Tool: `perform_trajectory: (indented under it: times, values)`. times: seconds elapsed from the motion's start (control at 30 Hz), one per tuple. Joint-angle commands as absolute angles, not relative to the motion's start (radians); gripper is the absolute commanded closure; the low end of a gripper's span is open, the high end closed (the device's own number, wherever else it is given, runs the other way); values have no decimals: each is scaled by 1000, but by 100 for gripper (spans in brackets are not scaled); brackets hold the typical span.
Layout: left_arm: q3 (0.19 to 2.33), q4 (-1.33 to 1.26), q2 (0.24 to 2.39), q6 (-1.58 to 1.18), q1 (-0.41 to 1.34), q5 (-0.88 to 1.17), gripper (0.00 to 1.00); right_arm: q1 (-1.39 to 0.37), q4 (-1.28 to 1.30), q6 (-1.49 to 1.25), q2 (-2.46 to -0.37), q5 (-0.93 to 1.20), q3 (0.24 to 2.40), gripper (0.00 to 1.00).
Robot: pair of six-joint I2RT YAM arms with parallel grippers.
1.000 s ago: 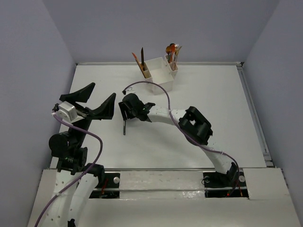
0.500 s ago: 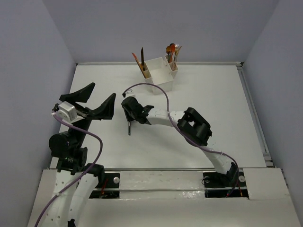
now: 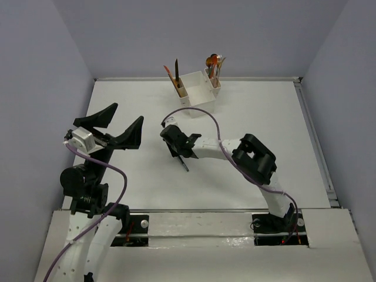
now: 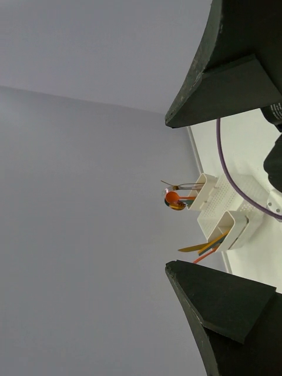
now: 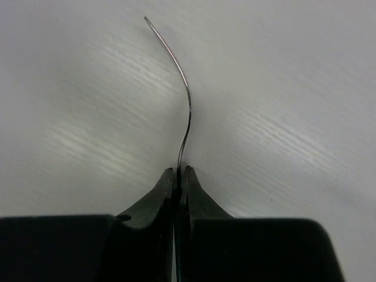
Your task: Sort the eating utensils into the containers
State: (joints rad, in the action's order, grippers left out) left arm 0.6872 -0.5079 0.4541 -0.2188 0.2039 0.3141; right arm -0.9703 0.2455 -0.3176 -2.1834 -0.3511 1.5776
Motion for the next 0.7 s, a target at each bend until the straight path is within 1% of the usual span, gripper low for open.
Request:
perform_trajectory:
  times: [0.0,0.03,0.07,0.13,0.2,0.3,0.33,0.4,0.5,0.6,0.63,0.67]
  values:
    - [709,-561,448,-225,210,325,1,-917,215,-316,-2038,-281,1451,100]
    - [709,-561,448,-225,210,325,1,-901,136,-327,-1996,-247,1427,100]
    - [709,-561,446,-225,210,324,1,-882,96,-334,-1909,-189,1380,100]
    - [709,-561,448,-225,210,325,1,-830,-39,-337,-1827,-151,1337,100]
    - [709,-561,449,-225,210,328,1,-792,-113,-325,-1726,-156,1306,100]
    - [709,-561,453,-225,210,336,1,-700,-282,-270,-1651,-202,1263,100]
    - [709,-561,453,-224,210,337,1,-639,-364,-258,-1646,-204,1259,100]
    - [707,-561,454,-222,210,336,1,-577,-449,-264,-1658,-184,1269,100]
    - [707,-561,457,-218,210,331,1,-476,-705,-270,-1728,-141,1290,100]
    - [707,-561,463,-218,210,333,1,-408,-794,-281,-1834,-123,1391,100]
    - [709,-561,468,-218,210,334,1,-399,-822,-273,-1835,-123,1417,100]
    - [709,-561,471,-218,210,334,1,-390,-845,-262,-1888,-126,1442,100]
